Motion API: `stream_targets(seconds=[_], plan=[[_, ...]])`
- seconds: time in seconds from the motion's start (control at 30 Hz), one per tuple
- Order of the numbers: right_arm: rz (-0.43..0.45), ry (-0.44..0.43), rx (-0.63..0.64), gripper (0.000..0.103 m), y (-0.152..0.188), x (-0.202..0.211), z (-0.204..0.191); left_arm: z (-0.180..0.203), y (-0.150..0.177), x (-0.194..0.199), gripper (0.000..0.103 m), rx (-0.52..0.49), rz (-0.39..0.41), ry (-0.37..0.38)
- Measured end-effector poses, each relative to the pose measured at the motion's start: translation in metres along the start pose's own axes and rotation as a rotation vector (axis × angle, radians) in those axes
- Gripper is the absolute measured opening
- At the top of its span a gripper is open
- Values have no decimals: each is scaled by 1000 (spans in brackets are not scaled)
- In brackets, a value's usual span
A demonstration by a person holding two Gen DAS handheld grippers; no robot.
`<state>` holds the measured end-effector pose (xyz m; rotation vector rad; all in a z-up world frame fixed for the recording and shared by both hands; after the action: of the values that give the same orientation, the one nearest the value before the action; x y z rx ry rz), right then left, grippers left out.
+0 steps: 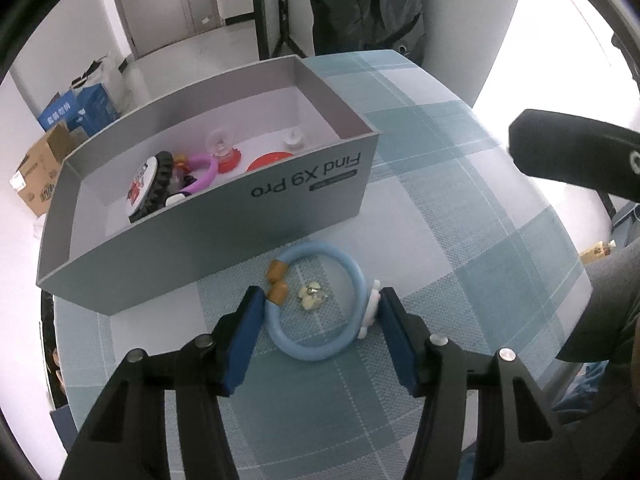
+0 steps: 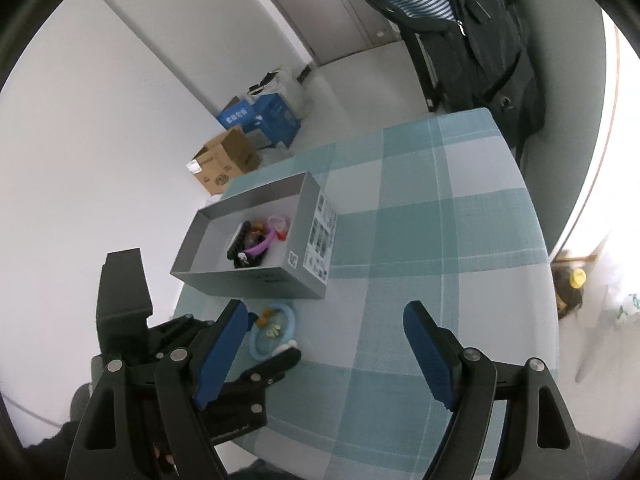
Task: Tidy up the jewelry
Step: 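Lower the left tool onto the blue ring and close it, then lift the blue ring with the left tool while the right tool approaches the small charm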
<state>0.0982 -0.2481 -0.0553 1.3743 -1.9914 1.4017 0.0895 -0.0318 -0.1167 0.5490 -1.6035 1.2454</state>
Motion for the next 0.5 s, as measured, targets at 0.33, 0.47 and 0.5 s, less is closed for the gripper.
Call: stream_targets(seconds=[0.33,0.47,0.5], plan=[[5,48,-40,80,-1,-4,12,5,-3,21,52,-6,74,51],[-1,75,-56,80,-1,-7,18,2,-8,31,52,13,109,83],[-4,72,-60,80,0,-8,18,0,-9,36,52,20,123,92]])
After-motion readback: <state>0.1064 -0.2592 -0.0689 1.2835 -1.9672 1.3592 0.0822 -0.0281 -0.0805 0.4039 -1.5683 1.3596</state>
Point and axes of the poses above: each gripper's, at about its wrist camera, not at the fingertips, and x roughly against the way its jaws point, z to its right, y to its underside, the point moved 6 cm from there along -x, roughly the way its jaws point
